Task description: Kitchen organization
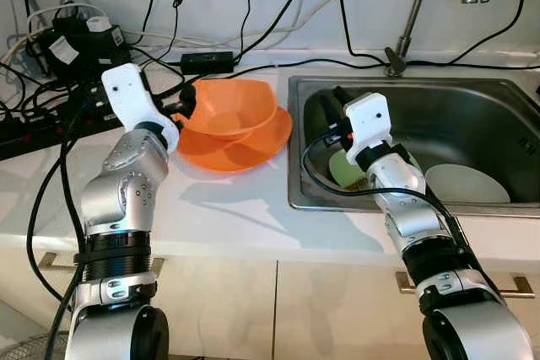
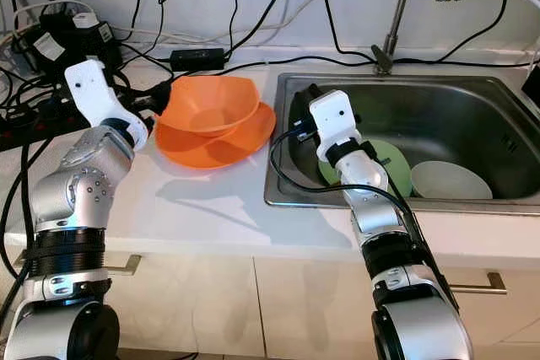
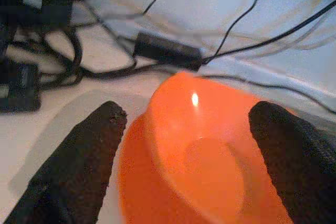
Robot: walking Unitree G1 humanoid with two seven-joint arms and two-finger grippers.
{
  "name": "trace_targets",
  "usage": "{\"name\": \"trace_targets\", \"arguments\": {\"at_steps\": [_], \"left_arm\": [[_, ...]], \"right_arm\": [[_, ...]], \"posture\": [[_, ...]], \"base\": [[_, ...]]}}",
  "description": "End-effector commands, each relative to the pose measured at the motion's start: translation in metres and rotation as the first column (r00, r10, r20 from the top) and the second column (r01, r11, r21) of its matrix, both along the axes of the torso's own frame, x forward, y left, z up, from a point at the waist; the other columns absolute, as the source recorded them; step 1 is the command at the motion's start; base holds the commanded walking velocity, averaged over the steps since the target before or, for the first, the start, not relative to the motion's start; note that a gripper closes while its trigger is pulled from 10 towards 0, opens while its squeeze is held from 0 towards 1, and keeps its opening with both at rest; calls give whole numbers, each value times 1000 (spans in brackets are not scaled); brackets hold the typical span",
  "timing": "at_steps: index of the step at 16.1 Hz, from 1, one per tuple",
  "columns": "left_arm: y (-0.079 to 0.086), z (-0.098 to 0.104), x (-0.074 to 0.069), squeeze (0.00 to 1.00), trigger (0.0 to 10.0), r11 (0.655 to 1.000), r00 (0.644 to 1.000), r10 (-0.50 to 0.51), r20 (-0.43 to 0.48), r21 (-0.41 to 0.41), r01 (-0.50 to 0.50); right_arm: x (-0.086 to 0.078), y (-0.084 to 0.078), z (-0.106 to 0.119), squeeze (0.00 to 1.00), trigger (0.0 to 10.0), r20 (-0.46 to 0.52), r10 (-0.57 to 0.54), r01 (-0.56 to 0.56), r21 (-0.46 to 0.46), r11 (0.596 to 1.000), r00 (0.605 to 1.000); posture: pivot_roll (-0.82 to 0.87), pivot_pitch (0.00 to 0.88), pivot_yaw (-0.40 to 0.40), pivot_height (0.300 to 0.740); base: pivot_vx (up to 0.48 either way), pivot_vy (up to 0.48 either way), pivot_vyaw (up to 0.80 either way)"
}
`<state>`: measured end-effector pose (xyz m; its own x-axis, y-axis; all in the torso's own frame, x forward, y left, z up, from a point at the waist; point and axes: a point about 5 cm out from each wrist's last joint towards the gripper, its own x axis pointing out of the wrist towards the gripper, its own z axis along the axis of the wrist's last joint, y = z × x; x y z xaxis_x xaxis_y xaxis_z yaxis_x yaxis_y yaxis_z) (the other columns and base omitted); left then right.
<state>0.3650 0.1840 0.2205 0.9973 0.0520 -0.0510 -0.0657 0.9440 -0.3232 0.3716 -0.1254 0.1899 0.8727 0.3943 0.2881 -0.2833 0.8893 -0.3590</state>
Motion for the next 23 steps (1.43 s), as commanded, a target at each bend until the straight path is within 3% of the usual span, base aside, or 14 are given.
{"name": "trace_targets", "arguments": {"at_steps": [1,9,15,18,19,20,23], "left_arm": [[0,-9,2,0,10000,1000,998,20,-66,-16,-21],[-13,-25,3,0,10000,998,988,-35,-150,-51,28],[-45,-37,2,0,10000,983,970,-134,-204,-154,103],[-51,-38,2,0,10000,980,968,-143,-206,-166,110],[-50,-37,3,0,9412,980,973,-116,-200,-181,80],[-47,-35,4,0,0,982,977,-98,-188,-178,65],[-41,-31,4,0,0,985,984,-56,-169,-168,28]], "right_arm": [[0,-1,4,0,10000,12,1,-1,-5,1000,1000],[0,-3,5,0,10000,17,-3,3,-7,1000,1000],[0,-3,5,0,10000,17,-4,4,-9,1000,1000],[-1,-3,5,0,10000,16,-5,5,-8,1000,1000],[-1,-3,4,0,10000,16,-6,6,-9,1000,1000],[-1,-3,4,0,10000,16,-7,7,-8,1000,1000],[-1,-4,4,0,10000,17,-10,10,-8,1000,1000]], "posture": [[41,0,36,740],[34,0,36,740],[28,0,41,740],[27,0,44,740],[26,0,46,740],[25,0,47,740],[26,0,46,740]], "base": [[0,0,0],[0,0,0],[0,0,0],[0,0,0],[0,0,0],[0,0,0],[0,0,0]]}}
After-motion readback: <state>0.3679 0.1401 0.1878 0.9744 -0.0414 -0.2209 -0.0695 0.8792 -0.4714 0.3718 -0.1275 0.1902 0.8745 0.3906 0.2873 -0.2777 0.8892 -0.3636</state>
